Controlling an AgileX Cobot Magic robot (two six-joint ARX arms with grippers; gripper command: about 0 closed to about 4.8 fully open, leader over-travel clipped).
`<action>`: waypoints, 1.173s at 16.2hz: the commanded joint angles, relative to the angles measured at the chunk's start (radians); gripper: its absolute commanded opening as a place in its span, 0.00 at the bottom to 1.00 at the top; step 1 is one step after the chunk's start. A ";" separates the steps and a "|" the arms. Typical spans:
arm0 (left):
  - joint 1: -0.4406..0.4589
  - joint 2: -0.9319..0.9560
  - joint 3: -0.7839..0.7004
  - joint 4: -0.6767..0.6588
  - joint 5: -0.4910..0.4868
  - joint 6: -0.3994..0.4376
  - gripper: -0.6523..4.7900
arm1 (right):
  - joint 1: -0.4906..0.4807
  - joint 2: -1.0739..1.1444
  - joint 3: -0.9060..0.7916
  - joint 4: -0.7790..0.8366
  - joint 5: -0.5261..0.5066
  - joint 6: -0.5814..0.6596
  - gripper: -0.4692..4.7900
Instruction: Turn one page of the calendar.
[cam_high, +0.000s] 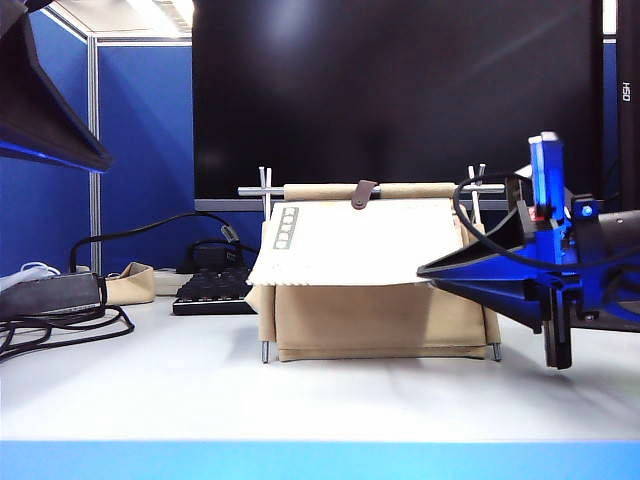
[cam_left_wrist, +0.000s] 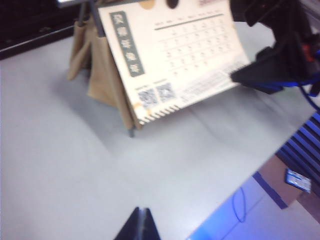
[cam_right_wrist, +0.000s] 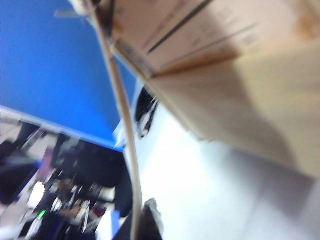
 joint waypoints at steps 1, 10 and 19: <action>0.000 -0.001 0.003 0.015 -0.011 0.006 0.11 | 0.000 -0.007 0.002 0.019 -0.063 0.002 0.08; 0.000 -0.002 0.003 0.015 -0.011 0.026 0.11 | 0.000 -0.262 -0.049 0.018 0.039 -0.042 0.08; 0.000 -0.001 0.002 0.013 -0.010 0.027 0.11 | 0.061 -0.391 -0.056 0.018 0.060 -0.101 0.08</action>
